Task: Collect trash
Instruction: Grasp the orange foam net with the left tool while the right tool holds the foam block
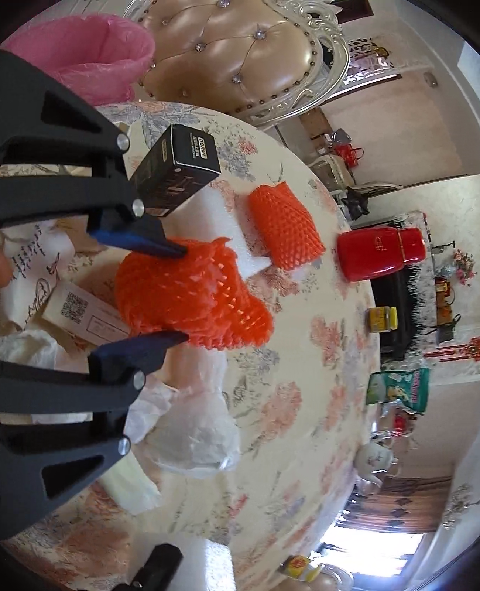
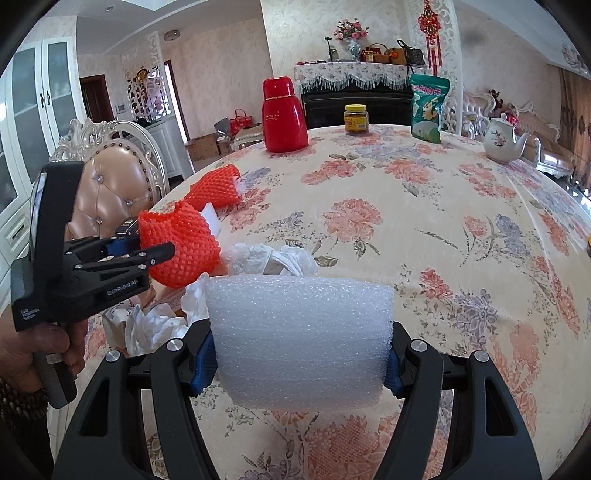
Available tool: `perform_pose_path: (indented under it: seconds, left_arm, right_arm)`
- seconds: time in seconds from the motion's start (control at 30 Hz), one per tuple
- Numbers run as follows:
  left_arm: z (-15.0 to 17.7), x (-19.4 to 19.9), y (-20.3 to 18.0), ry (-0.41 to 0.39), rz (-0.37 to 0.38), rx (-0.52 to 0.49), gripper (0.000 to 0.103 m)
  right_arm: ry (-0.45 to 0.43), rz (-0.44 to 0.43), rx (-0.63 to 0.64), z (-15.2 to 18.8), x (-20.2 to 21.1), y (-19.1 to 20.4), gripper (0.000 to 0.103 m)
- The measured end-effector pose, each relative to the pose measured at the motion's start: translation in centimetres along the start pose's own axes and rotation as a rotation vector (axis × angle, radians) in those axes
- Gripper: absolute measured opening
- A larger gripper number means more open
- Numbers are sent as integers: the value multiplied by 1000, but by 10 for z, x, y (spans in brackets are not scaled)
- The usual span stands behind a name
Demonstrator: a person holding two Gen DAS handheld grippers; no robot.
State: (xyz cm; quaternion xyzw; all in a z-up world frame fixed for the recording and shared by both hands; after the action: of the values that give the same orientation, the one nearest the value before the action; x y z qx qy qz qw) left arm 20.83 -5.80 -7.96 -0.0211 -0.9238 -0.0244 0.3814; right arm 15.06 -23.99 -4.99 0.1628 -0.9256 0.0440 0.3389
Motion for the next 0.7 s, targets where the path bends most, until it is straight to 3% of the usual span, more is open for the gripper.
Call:
perform_pose_path:
  seconds: [0.2, 0.43, 0.7]
  left_arm:
    - [-2, 12, 4, -23, 27, 22, 24]
    - [-20, 47, 13, -141, 78, 76, 24]
    - [-30, 83, 38, -224, 77, 132, 24]
  right_arm:
    - [-2, -3, 7, -2, 0, 5, 66]
    - [-21, -2, 15, -10, 2, 11, 66]
    - [-49, -2, 32, -25, 5, 25, 66]
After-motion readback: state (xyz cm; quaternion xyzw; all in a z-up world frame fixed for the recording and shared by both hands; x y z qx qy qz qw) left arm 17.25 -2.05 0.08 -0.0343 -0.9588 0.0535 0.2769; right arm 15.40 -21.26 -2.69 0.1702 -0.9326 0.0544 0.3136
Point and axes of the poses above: each gripper's, at about its wrist camera, not at the fingertips, and x roughly against the way its jaws point, y to its left, z to its underside, the point moved 8 cm from there along -x, roughly the way its jaws point, and after that the axes turned 8 degrees about x, right-handed, at the moved point
